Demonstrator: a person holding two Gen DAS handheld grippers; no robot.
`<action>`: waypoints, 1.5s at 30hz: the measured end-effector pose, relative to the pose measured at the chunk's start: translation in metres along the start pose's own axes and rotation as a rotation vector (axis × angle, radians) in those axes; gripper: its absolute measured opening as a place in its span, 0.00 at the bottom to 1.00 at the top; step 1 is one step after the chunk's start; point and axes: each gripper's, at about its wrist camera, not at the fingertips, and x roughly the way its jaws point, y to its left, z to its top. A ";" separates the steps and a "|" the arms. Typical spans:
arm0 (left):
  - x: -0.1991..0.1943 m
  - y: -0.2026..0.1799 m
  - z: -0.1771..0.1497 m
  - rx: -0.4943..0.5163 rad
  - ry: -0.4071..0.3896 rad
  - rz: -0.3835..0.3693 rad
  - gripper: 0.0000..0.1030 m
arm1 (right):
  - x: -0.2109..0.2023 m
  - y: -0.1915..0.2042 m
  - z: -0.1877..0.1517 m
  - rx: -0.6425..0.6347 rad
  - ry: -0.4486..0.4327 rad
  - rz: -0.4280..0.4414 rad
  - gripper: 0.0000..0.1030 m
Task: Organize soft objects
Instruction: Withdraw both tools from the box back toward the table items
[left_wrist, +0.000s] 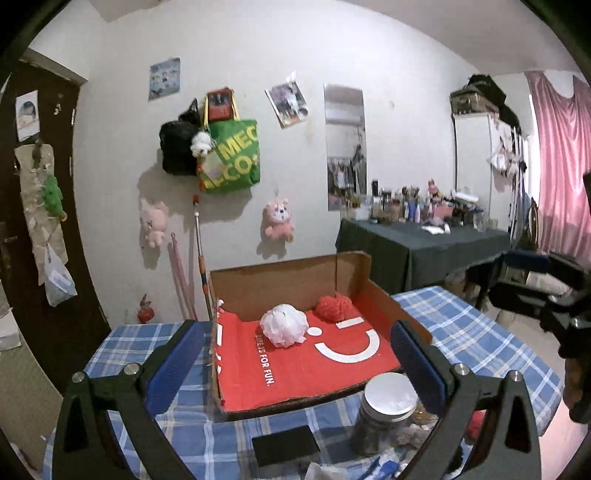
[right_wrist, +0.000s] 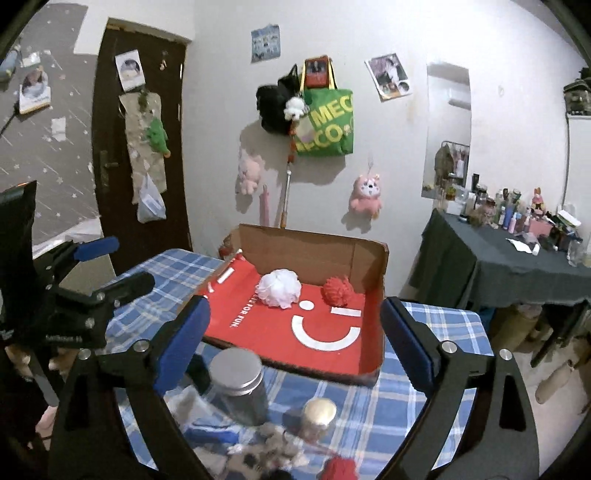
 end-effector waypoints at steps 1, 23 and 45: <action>-0.006 -0.001 -0.002 -0.002 -0.007 -0.006 1.00 | -0.007 0.000 -0.004 0.010 -0.012 0.005 0.92; -0.100 -0.021 -0.045 -0.047 -0.068 0.022 1.00 | -0.077 0.025 -0.056 0.041 -0.109 -0.028 0.95; -0.030 -0.012 -0.175 -0.132 0.144 0.083 1.00 | -0.001 0.026 -0.195 0.072 0.053 -0.142 0.95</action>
